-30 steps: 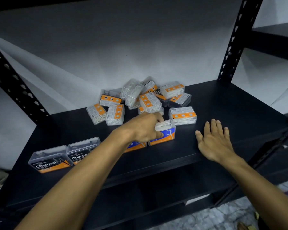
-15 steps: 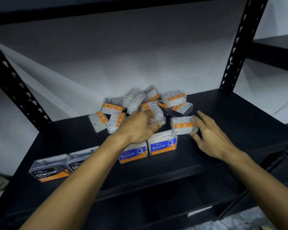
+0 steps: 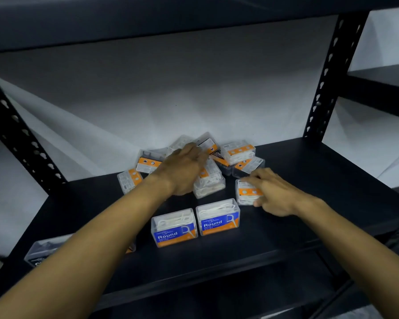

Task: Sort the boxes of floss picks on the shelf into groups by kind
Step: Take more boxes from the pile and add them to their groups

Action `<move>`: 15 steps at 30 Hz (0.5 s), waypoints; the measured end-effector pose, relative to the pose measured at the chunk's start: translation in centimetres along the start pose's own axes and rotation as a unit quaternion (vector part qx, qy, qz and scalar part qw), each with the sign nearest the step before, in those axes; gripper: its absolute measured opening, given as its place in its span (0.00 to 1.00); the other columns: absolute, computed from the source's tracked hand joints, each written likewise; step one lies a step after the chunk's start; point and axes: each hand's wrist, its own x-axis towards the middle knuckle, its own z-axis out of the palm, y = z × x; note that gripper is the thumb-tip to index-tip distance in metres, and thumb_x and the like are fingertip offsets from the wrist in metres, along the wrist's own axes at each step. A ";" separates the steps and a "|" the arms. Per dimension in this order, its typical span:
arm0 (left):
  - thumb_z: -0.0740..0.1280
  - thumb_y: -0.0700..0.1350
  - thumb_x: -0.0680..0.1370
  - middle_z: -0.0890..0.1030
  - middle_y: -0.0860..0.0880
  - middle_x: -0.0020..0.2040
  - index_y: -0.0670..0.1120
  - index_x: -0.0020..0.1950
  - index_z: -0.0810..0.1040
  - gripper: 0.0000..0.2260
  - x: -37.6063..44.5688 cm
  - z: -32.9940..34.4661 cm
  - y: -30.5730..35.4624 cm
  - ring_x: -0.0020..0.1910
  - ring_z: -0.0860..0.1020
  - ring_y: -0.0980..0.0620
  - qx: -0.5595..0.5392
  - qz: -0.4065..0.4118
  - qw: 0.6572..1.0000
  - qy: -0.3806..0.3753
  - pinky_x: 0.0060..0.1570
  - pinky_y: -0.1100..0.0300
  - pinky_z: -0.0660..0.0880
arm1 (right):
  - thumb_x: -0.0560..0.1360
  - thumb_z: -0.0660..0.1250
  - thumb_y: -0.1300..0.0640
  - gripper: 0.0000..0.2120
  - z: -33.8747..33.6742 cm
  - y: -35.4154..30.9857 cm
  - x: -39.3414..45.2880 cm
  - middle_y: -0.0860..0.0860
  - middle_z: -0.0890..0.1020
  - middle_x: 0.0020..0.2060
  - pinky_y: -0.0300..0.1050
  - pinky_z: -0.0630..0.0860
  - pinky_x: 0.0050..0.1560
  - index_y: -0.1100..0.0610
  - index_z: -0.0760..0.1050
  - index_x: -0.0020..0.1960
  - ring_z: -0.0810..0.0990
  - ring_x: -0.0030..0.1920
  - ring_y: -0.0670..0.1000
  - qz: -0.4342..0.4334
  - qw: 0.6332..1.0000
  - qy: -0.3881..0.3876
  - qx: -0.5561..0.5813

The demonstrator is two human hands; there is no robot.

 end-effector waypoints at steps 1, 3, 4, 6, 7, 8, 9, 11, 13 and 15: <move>0.67 0.39 0.76 0.54 0.45 0.80 0.46 0.80 0.50 0.37 0.7 0.1 0.0 0.79 0.49 0.45 0.013 0.011 1.000 -0.020 0.74 0.52 0.54 | 0.72 0.69 0.58 0.34 0.0 0.2 0.0 0.47 0.65 0.64 0.46 0.64 0.68 0.48 0.59 0.74 0.62 0.66 0.49 0.001 1.000 0.002 0.021; 0.67 0.39 0.77 0.49 0.47 0.81 0.48 0.81 0.48 0.38 2.1 0.4 0.1 0.79 0.44 0.47 0.036 0.032 0.998 -0.048 0.76 0.50 0.50 | 0.72 0.69 0.59 0.33 -0.1 0.8 -0.3 0.44 0.64 0.62 0.44 0.64 0.68 0.48 0.61 0.74 0.65 0.64 0.48 0.008 0.997 0.017 0.077; 0.67 0.39 0.77 0.47 0.47 0.81 0.50 0.81 0.48 0.38 2.8 0.6 0.1 0.79 0.42 0.47 0.047 0.042 0.996 -0.059 0.76 0.50 0.50 | 0.72 0.69 0.59 0.33 -0.3 1.1 -0.5 0.43 0.64 0.60 0.42 0.65 0.67 0.47 0.62 0.73 0.66 0.63 0.47 0.012 0.994 0.029 0.103; 0.66 0.38 0.78 0.44 0.47 0.81 0.54 0.80 0.48 0.38 3.8 0.9 0.2 0.79 0.39 0.47 0.064 0.058 0.993 -0.085 0.77 0.48 0.49 | 0.73 0.69 0.59 0.31 -0.9 1.7 -1.1 0.43 0.65 0.60 0.42 0.65 0.66 0.47 0.63 0.73 0.69 0.62 0.47 0.018 0.989 0.052 0.140; 0.65 0.38 0.78 0.43 0.47 0.81 0.55 0.80 0.48 0.38 4.2 1.0 0.3 0.79 0.39 0.47 0.072 0.066 0.990 -0.098 0.77 0.47 0.49 | 0.73 0.69 0.59 0.31 -1.2 2.0 -1.4 0.44 0.66 0.60 0.43 0.66 0.66 0.47 0.64 0.73 0.69 0.62 0.48 0.022 0.985 0.058 0.158; 0.64 0.38 0.78 0.43 0.47 0.81 0.56 0.80 0.49 0.37 4.5 1.1 0.4 0.79 0.39 0.47 0.081 0.074 0.988 -0.108 0.77 0.47 0.50 | 0.73 0.70 0.59 0.31 -1.5 2.3 -1.8 0.46 0.69 0.61 0.44 0.67 0.66 0.47 0.64 0.73 0.70 0.62 0.48 0.026 0.981 0.059 0.185; 0.63 0.38 0.79 0.44 0.47 0.81 0.57 0.80 0.50 0.35 4.7 1.0 0.4 0.79 0.40 0.47 0.089 0.082 0.986 -0.115 0.77 0.47 0.51 | 0.73 0.69 0.59 0.30 -1.8 2.5 -2.1 0.46 0.71 0.61 0.46 0.68 0.66 0.47 0.64 0.72 0.72 0.62 0.47 0.032 0.972 0.056 0.224; 0.63 0.39 0.79 0.47 0.48 0.81 0.57 0.79 0.53 0.33 5.2 0.9 0.5 0.79 0.42 0.47 0.097 0.102 0.983 -0.118 0.76 0.49 0.53 | 0.74 0.69 0.60 0.27 -2.1 2.9 -2.7 0.47 0.76 0.60 0.48 0.70 0.67 0.47 0.67 0.70 0.75 0.61 0.46 0.041 0.946 0.044 0.317; 0.65 0.39 0.78 0.51 0.50 0.81 0.56 0.79 0.56 0.33 5.6 0.6 0.3 0.79 0.46 0.49 0.074 0.114 0.983 -0.122 0.75 0.53 0.55 | 0.75 0.68 0.60 0.21 -2.0 3.3 -3.0 0.48 0.80 0.57 0.50 0.71 0.66 0.48 0.72 0.65 0.77 0.59 0.46 0.047 0.924 0.044 0.378; 0.67 0.38 0.75 0.58 0.52 0.78 0.55 0.78 0.59 0.33 5.9 0.5 -0.1 0.78 0.54 0.49 0.022 0.113 0.986 -0.123 0.72 0.55 0.61 | 0.76 0.67 0.59 0.16 -1.8 3.5 -3.1 0.48 0.82 0.55 0.51 0.72 0.64 0.48 0.75 0.62 0.79 0.57 0.47 0.061 0.906 0.053 0.416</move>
